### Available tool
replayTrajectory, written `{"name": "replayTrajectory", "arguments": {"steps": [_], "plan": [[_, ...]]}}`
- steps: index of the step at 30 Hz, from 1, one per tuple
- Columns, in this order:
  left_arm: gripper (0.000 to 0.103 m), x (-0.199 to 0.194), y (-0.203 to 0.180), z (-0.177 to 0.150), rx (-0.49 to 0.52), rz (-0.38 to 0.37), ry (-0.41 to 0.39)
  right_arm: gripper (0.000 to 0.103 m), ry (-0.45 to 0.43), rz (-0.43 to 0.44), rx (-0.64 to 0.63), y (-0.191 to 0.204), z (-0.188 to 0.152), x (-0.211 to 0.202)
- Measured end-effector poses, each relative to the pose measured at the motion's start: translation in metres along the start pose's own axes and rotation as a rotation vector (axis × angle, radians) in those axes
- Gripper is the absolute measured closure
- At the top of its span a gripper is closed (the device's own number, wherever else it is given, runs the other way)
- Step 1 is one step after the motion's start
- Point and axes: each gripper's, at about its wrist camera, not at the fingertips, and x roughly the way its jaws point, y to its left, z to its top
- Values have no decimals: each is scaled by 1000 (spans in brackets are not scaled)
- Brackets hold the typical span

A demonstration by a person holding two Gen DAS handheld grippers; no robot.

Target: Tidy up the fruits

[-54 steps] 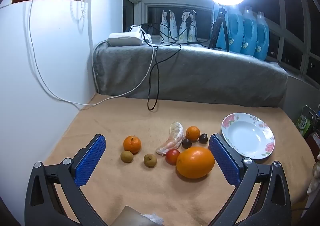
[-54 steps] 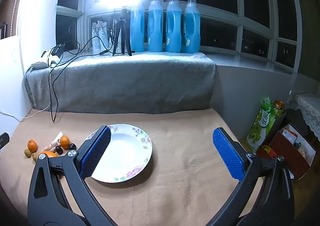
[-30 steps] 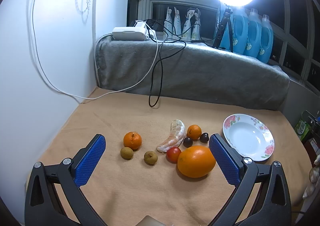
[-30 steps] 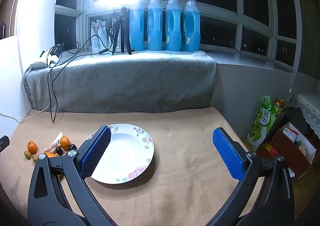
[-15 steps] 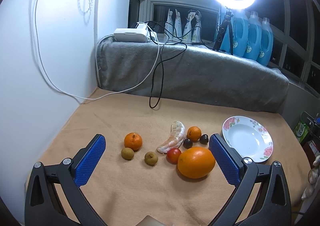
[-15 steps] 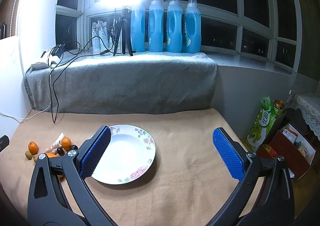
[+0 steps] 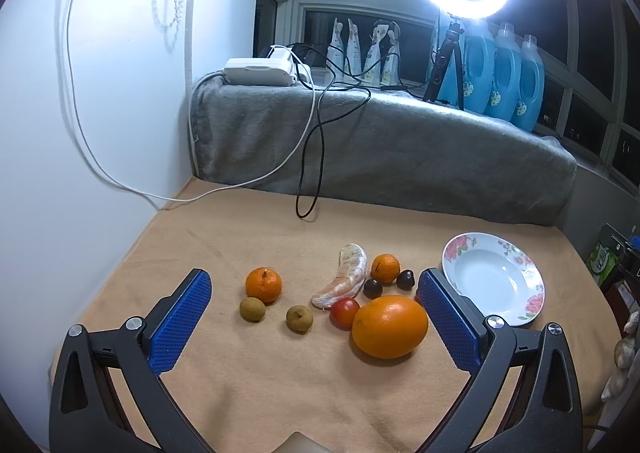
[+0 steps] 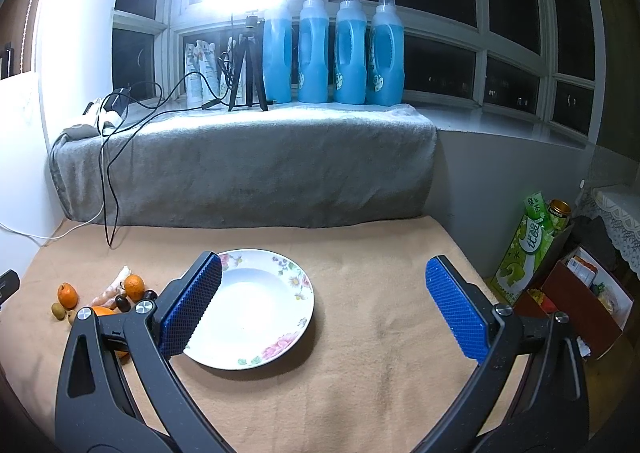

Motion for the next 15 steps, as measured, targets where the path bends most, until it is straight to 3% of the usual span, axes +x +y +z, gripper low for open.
{"name": "replayTrajectory", "arguments": {"steps": [15], "plan": [[0, 0, 0, -1, -5, 2, -2, 0, 16, 17, -2, 5, -1, 4]]}}
